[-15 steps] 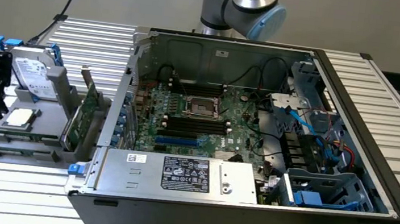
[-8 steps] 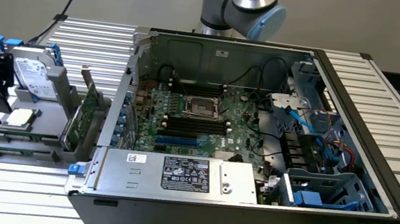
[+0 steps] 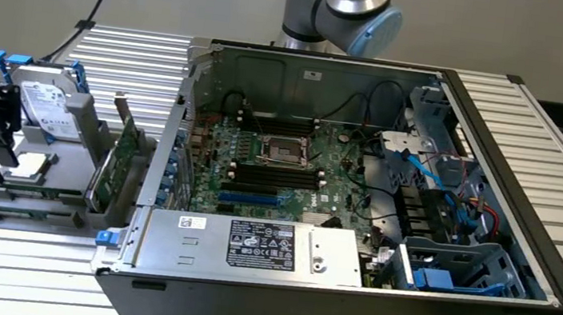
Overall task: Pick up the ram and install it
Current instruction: 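Pick up the ram and move it above insertion slot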
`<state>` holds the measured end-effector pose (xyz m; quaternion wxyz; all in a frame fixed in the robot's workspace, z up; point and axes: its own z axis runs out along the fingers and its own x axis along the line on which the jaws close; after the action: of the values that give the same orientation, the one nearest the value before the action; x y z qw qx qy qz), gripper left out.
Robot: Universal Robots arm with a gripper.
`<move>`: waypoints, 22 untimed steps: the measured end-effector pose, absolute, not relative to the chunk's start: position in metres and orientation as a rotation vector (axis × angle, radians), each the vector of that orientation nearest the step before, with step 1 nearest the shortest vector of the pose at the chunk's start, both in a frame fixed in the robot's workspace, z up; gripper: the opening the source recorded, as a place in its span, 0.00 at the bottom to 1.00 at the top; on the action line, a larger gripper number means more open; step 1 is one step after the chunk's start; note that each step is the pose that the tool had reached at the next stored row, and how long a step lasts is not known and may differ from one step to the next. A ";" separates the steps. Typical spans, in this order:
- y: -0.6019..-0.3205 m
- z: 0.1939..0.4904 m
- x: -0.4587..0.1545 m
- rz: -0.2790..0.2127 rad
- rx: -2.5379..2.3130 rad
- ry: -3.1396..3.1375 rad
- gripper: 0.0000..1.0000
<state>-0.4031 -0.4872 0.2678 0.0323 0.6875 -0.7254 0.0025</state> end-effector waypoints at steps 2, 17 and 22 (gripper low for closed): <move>-0.487 0.264 -0.403 0.008 2.127 -2.223 0.36; -0.491 0.237 -0.403 0.010 2.165 -2.187 0.36; -0.492 0.228 -0.403 0.010 2.169 -2.183 0.36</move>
<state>-0.4030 -0.4916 0.2278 0.0322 0.7045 -0.7090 0.0033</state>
